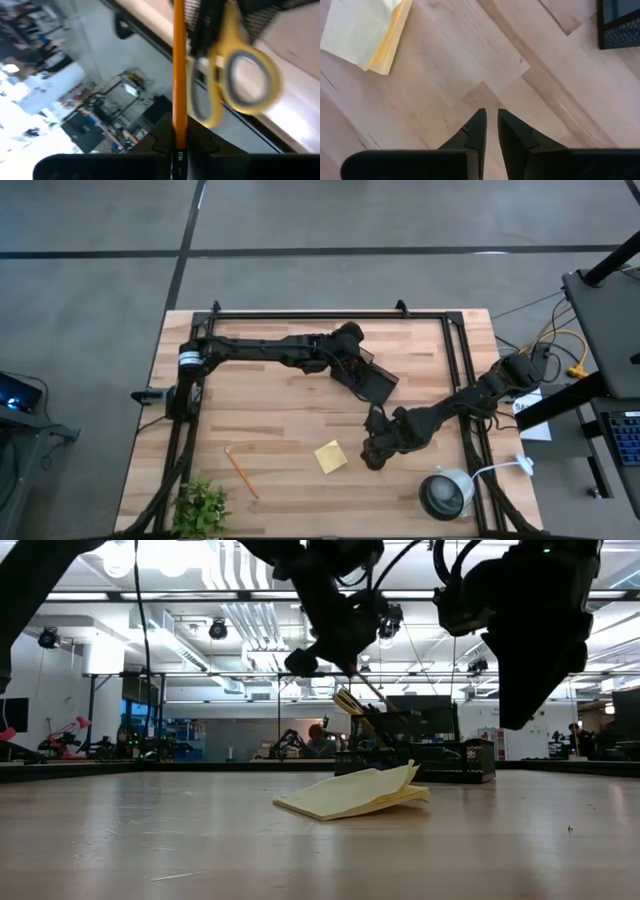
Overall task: Pick and place office supplies into organizer
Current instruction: Put the top yellow pencil into the black desk organizer, then put the yellow pencil into the black desk organizer
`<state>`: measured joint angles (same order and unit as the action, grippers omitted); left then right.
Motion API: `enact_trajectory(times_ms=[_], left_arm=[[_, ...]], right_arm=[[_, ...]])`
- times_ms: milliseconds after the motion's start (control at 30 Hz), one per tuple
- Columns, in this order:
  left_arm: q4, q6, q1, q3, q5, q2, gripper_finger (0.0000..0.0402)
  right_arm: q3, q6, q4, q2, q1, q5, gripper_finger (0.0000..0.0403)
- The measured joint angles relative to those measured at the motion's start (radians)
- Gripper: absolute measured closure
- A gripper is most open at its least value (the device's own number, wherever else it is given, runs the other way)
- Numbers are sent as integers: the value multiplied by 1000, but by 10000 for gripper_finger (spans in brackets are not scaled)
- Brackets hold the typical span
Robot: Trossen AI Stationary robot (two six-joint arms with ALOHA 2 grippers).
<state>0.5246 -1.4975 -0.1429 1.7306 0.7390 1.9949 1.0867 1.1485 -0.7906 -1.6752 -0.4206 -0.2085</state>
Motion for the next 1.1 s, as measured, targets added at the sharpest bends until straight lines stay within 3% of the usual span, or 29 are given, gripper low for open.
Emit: enact_trajectory(times_ms=[133,400,633,733,800,867,967,1033,1100], left_arm=[[-91,-48,3,-2,-14,-4,377],[-69,-9,3,-39,-79,-13,321],[-52,247,22,-50,73,-37,270],[-33,338,27,-48,56,-96,262],[6,475,28,-49,-20,-150,261],[99,687,15,-48,-164,-222,260],[275,1041,-28,-53,-515,-327,260],[369,1186,-59,-75,-751,-399,260],[397,1255,-65,-119,-839,-471,260]], right_arm=[[0,0,-7,0,0,1,364],[0,0,-15,-1,3,0,364],[-6,-11,-15,-4,3,-21,364],[-8,2,-16,-4,10,-24,364],[-9,22,-15,-4,23,-4,364],[-10,25,-13,-4,43,28,364],[-10,-6,1,5,72,48,364],[-9,-27,13,7,95,52,364],[-4,-30,14,8,134,124,364]])
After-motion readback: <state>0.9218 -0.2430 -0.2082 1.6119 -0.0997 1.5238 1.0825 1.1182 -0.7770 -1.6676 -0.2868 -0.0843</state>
